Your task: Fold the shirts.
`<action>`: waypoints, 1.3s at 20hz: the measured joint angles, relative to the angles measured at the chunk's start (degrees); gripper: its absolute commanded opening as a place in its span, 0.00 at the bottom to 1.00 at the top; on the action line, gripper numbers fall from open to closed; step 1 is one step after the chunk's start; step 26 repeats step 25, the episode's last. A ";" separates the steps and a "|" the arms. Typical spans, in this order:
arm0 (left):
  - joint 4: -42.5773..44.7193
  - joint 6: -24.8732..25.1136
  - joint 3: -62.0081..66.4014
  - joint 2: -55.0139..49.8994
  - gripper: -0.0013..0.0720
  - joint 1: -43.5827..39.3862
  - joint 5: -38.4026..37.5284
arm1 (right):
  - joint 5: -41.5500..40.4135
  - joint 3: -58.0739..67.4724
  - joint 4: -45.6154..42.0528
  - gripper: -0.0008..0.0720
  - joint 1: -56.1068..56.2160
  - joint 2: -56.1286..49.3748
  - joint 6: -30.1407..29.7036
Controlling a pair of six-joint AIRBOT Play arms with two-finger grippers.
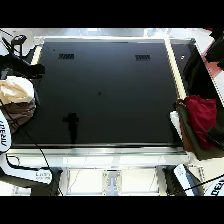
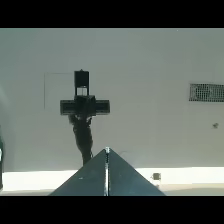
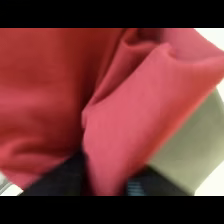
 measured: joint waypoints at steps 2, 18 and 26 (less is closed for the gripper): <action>-0.02 0.00 0.00 0.00 0.03 0.00 0.00 | 1.25 1.97 -0.11 0.64 -0.13 1.42 1.64; -7.26 -0.02 0.00 0.00 0.03 0.00 -0.02 | 3.43 37.66 53.81 0.63 7.10 12.76 -8.31; -7.87 -0.02 0.00 0.00 0.03 0.00 -0.02 | 6.08 38.10 54.25 0.63 15.65 12.81 -10.51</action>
